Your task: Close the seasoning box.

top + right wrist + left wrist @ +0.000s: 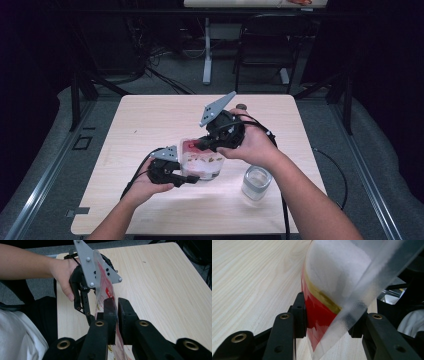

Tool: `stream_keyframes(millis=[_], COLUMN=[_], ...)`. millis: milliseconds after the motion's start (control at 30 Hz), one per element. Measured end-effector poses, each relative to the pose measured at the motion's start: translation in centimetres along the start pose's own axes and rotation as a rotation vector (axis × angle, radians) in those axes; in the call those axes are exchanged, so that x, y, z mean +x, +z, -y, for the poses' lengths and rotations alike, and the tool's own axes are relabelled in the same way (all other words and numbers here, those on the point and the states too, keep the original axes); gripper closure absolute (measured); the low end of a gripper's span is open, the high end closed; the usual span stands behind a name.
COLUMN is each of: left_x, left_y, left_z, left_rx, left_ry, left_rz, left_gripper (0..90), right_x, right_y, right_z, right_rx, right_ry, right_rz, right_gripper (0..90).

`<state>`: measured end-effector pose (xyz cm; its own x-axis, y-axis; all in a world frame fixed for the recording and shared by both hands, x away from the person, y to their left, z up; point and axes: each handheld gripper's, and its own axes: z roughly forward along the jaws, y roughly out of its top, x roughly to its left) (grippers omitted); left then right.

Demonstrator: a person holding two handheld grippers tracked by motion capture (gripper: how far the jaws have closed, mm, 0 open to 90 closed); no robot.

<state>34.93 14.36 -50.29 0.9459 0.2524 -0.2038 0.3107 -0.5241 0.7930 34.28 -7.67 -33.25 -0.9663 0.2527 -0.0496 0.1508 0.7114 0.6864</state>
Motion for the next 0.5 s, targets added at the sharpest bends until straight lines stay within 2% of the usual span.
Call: stream_keyframes(millis=[300,500], left_x=[-0.17,-0.26], left_y=[-0.37,-0.36], left_z=[-0.15,-0.18], left_rx=[0.040,0.063], left_ry=[0.000,0.010], left_rz=[-0.003,-0.002], left_gripper=[60.6,60.8], right_x=[0.02,0.48], right_y=[-0.72,-1.04], right_z=[0.63,0.71], right_rx=[-0.011,-0.018], right_ry=[0.013,0.001], right_rz=[0.013,0.019], right_gripper=[80.4,76.1])
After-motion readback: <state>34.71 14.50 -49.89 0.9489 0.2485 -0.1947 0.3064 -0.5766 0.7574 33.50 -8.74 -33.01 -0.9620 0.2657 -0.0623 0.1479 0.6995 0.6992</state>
